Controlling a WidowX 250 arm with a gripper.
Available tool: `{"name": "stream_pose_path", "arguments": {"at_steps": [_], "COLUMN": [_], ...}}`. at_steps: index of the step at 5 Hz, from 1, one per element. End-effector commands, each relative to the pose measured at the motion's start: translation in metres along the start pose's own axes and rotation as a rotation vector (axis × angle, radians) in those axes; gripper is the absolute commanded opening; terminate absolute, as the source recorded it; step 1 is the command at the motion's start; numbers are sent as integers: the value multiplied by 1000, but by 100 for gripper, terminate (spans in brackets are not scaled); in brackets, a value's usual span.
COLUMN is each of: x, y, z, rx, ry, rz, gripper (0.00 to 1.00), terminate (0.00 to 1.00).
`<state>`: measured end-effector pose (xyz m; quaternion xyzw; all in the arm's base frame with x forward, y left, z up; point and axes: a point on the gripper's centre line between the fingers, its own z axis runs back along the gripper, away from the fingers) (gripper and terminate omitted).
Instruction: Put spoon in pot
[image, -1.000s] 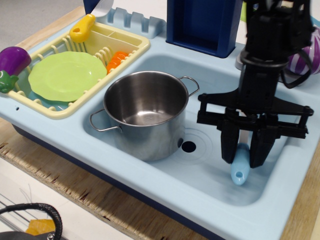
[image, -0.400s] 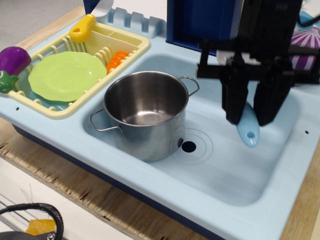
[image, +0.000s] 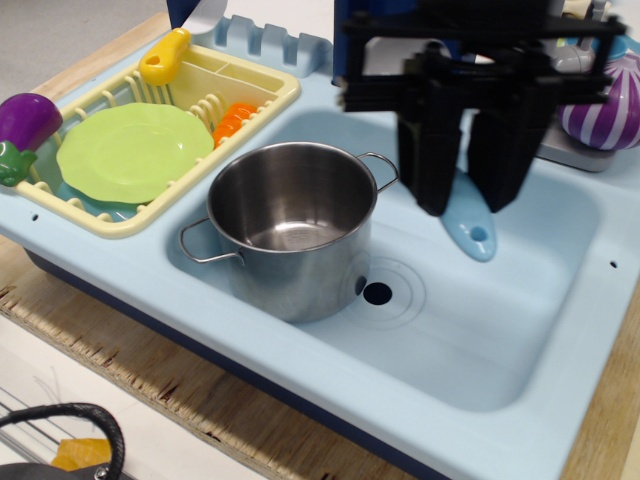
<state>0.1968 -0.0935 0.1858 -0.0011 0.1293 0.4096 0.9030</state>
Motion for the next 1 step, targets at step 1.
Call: {"name": "stream_pose_path", "arguments": {"at_steps": [1], "x": [29], "y": [16], "z": [-8], "rx": [-42], "ry": [162], "rz": [142], "gripper": [0], "terminate": [100]}}
